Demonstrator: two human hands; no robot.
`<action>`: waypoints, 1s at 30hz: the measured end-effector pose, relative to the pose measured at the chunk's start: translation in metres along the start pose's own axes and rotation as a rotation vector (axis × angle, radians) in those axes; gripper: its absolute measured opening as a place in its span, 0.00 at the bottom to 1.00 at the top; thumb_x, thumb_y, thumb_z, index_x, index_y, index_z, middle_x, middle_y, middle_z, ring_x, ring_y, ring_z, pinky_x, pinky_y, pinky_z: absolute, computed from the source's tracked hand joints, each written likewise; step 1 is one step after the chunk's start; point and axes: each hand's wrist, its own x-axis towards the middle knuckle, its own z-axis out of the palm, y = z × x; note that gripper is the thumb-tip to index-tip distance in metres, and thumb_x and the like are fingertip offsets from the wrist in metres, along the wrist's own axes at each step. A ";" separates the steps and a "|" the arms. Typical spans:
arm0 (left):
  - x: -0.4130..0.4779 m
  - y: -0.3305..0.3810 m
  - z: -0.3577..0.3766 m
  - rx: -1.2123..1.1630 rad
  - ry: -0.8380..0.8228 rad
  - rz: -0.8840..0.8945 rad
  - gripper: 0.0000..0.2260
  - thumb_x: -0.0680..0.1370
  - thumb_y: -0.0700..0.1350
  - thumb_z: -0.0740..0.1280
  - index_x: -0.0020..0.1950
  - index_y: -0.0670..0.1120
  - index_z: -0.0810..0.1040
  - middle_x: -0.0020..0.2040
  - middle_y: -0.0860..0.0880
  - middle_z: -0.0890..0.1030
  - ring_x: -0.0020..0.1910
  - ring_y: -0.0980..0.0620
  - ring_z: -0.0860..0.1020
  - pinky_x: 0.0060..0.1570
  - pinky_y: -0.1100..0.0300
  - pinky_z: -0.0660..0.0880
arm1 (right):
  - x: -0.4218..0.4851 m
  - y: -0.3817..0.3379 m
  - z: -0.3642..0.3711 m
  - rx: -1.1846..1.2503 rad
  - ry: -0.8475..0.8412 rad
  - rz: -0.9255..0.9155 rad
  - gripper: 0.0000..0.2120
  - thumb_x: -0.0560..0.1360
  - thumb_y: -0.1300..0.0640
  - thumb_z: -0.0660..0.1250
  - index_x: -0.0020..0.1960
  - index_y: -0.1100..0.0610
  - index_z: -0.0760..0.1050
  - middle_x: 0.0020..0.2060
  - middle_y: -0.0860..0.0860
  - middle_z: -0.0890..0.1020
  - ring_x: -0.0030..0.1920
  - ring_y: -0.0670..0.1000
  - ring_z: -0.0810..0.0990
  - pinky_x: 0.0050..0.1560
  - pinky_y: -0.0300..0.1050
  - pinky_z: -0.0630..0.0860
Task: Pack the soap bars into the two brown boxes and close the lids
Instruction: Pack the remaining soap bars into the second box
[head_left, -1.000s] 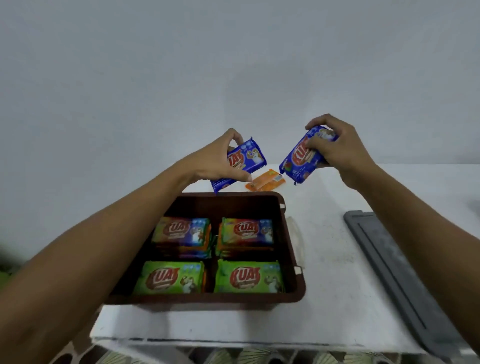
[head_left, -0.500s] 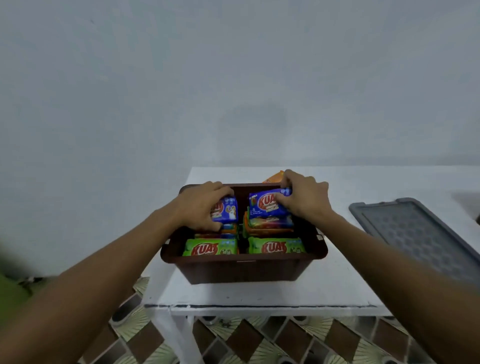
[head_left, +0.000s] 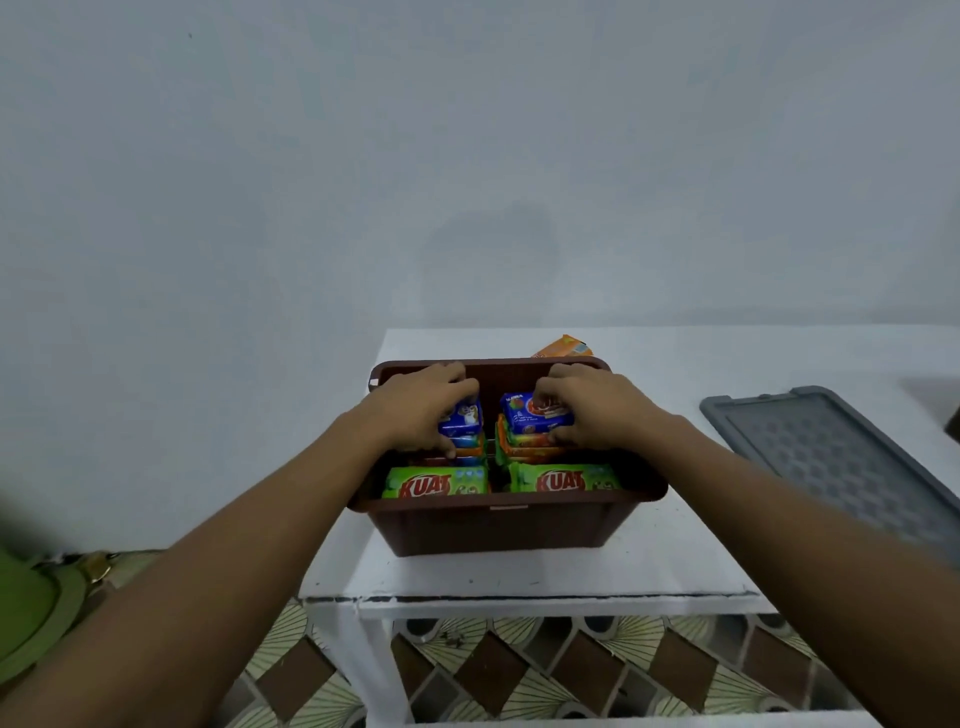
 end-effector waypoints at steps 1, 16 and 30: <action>0.000 0.000 0.002 0.011 0.002 -0.004 0.32 0.68 0.57 0.75 0.67 0.52 0.65 0.63 0.52 0.68 0.60 0.52 0.69 0.48 0.54 0.77 | 0.001 0.000 0.001 0.004 0.009 0.006 0.24 0.71 0.45 0.72 0.64 0.47 0.70 0.60 0.46 0.74 0.60 0.50 0.74 0.49 0.44 0.72; -0.003 0.000 0.005 0.045 0.046 -0.056 0.36 0.68 0.59 0.75 0.69 0.51 0.63 0.64 0.51 0.69 0.61 0.51 0.70 0.49 0.50 0.78 | -0.002 -0.005 0.007 -0.090 0.033 0.039 0.27 0.72 0.46 0.71 0.67 0.50 0.67 0.61 0.50 0.73 0.56 0.52 0.76 0.46 0.44 0.73; -0.001 -0.001 0.005 0.005 0.004 -0.102 0.36 0.67 0.58 0.76 0.69 0.52 0.63 0.64 0.51 0.70 0.62 0.50 0.70 0.53 0.48 0.77 | 0.028 -0.034 -0.002 -0.465 -0.275 -0.259 0.30 0.76 0.50 0.66 0.73 0.35 0.59 0.66 0.57 0.60 0.62 0.57 0.66 0.49 0.49 0.71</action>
